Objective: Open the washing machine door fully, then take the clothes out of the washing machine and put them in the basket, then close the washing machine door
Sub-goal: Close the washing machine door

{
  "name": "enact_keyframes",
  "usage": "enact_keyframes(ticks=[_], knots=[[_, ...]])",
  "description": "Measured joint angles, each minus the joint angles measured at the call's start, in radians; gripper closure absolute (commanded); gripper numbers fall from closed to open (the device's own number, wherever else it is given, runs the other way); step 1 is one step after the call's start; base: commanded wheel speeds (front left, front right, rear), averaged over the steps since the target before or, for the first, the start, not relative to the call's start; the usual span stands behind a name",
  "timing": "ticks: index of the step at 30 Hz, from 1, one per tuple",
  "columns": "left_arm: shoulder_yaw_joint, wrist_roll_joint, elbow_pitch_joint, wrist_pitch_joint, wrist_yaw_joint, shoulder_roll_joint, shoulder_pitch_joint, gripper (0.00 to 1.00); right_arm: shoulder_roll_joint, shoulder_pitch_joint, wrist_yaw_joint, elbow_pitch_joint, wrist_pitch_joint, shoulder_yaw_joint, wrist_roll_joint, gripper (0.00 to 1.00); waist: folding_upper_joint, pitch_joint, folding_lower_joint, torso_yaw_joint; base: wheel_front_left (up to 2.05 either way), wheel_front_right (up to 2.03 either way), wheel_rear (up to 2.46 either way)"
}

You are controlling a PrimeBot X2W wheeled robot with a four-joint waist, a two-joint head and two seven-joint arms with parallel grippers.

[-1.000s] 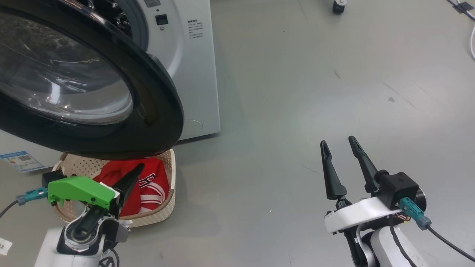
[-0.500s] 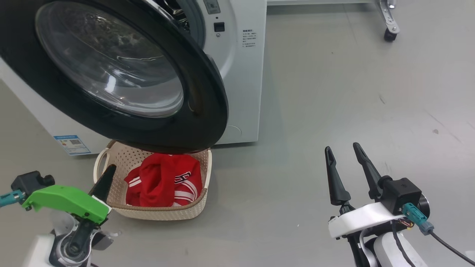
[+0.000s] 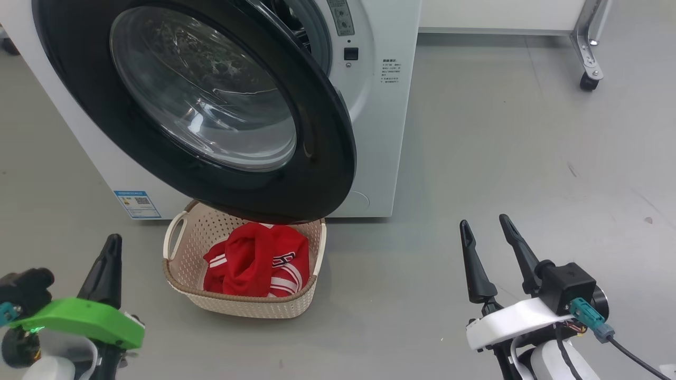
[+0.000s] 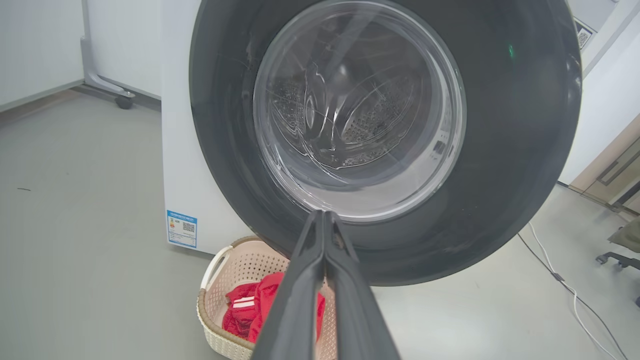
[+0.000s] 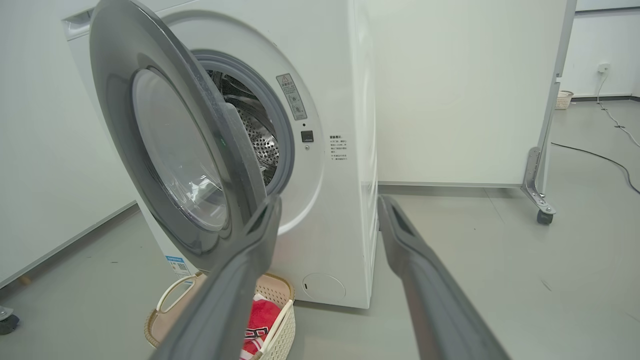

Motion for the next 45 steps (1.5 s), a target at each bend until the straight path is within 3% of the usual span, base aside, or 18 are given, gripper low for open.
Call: enact_keyframes(ticks=[3, 4, 5, 8, 17, 32, 45], knots=[[-0.016, 0.119, -0.004, -0.072, 0.021, 0.038, 0.033, 1.0, 0.001, 0.008, 0.0, 0.001, 0.0, 0.002, 0.0, 0.0, 0.0, -0.004, 0.0, 0.004, 0.0, 0.0, 0.0], [-0.027, 0.164, -0.008, -0.098, 0.03, 0.051, 0.04, 0.28, 0.001, 0.008, 0.0, 0.001, 0.0, 0.002, 0.0, 0.0, 0.0, -0.005, 0.0, 0.004, 0.0, 0.0, 0.0], [-0.031, 0.191, -0.012, -0.119, 0.038, 0.055, 0.044, 0.0, 0.001, 0.008, 0.0, 0.001, 0.0, 0.002, 0.0, 0.0, 0.0, -0.005, 0.0, 0.005, 0.0, 0.0, 0.0], [-0.045, 0.244, -0.02, -0.176, 0.064, 0.053, 0.06, 0.0, 0.001, 0.009, 0.008, 0.001, 0.0, 0.002, 0.0, 0.0, 0.0, -0.006, 0.0, 0.007, 0.0, 0.0, 0.0], [-0.054, 0.317, -0.042, -0.17, 0.106, 0.028, 0.096, 0.0, 0.002, 0.009, 0.009, 0.001, 0.0, 0.001, 0.0, 0.0, 0.0, -0.007, 0.0, 0.014, 0.0, 0.0, 0.0], [-0.013, 0.374, -0.106, -0.17, 0.133, -0.035, 0.118, 0.0, 0.004, 0.009, 0.009, 0.0, 0.0, -0.01, 0.0, 0.0, 0.0, 0.005, 0.0, 0.015, 0.0, 0.0, 0.0], [0.021, 0.417, -0.138, -0.17, 0.13, -0.069, 0.122, 0.0, 0.005, 0.009, 0.009, 0.0, 0.0, -0.014, 0.0, 0.0, 0.0, 0.013, 0.0, 0.011, 0.0, 0.0, 0.0]])
